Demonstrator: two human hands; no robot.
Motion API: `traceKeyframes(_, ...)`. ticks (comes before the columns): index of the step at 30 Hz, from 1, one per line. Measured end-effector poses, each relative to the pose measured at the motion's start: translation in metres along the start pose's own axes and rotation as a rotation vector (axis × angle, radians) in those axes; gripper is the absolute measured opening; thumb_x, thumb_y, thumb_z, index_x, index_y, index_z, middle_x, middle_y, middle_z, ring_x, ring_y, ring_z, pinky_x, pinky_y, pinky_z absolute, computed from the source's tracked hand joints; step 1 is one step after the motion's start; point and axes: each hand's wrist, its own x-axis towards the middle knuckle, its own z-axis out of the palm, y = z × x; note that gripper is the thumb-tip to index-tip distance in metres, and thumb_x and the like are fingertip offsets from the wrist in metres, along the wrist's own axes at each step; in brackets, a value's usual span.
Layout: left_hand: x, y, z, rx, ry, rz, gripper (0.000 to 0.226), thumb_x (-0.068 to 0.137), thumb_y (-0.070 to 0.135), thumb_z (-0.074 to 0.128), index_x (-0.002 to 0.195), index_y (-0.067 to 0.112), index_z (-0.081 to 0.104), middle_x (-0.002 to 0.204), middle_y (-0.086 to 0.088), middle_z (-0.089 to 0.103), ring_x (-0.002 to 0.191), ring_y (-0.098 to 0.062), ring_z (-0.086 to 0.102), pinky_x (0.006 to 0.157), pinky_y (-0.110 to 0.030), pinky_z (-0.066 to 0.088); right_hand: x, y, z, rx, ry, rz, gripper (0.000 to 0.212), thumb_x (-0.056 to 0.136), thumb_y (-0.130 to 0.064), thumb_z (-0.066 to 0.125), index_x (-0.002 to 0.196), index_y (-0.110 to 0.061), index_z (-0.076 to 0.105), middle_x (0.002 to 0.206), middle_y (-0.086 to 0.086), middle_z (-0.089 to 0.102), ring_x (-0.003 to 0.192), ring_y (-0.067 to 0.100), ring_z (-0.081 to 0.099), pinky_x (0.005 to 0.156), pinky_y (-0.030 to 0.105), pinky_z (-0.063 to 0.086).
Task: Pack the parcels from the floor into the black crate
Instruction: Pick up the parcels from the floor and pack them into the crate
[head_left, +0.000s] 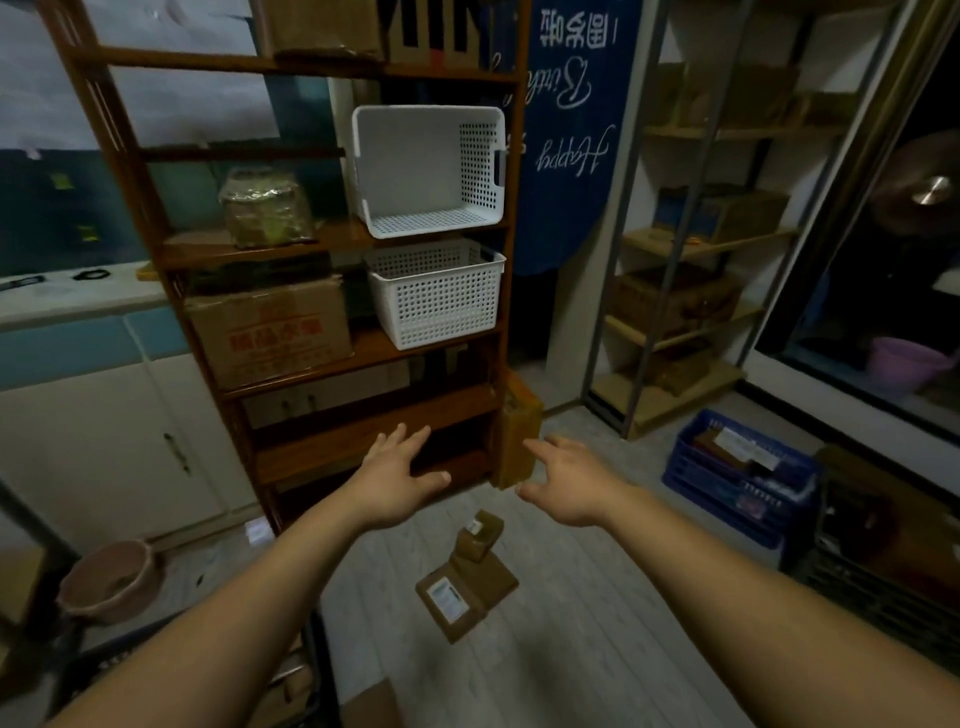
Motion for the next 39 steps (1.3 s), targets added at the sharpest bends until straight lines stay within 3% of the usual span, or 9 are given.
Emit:
traceKeyframes(15,0.261,0.071,0.044,-0.001,-0.119,-0.053,0.074,0.092,0.049,0.05,0.151,0.028,0.011,0.16,-0.003,-0.002,0.147,-0.028,-0.005,0.118,-0.043,0.008,0.206,0.13,-0.086,-0.167,-0.104,-0.065,0.073,0.094,-0.052,0.044,0.153,-0.027,0.008,0.159,0.009,0.014,0.144,0.029,0.018,0.115,0.043,0.025)
traceKeyframes(29,0.367,0.048,0.088,-0.127,0.155,-0.49,0.076,0.092,0.046,0.05,0.151,0.026,0.006,0.16,-0.005,-0.002,0.146,-0.03,-0.005,0.118,-0.041,0.007,0.432,0.21,-0.071,-0.22,-0.284,-0.431,0.071,0.092,-0.053,0.047,0.152,-0.027,0.018,0.156,0.001,0.024,0.139,0.024,0.029,0.111,0.036,0.031)
traceKeyframes(39,0.463,-0.024,0.166,-0.037,0.207,-0.68,0.078,0.092,0.049,0.048,0.152,0.026,0.003,0.16,-0.006,-0.003,0.146,-0.031,-0.005,0.117,-0.044,0.009,0.578,0.237,0.05,0.01,-0.283,-0.526,0.068,0.094,-0.049,0.048,0.152,-0.025,0.02,0.158,-0.001,0.019,0.142,0.023,0.022,0.115,0.036,0.025)
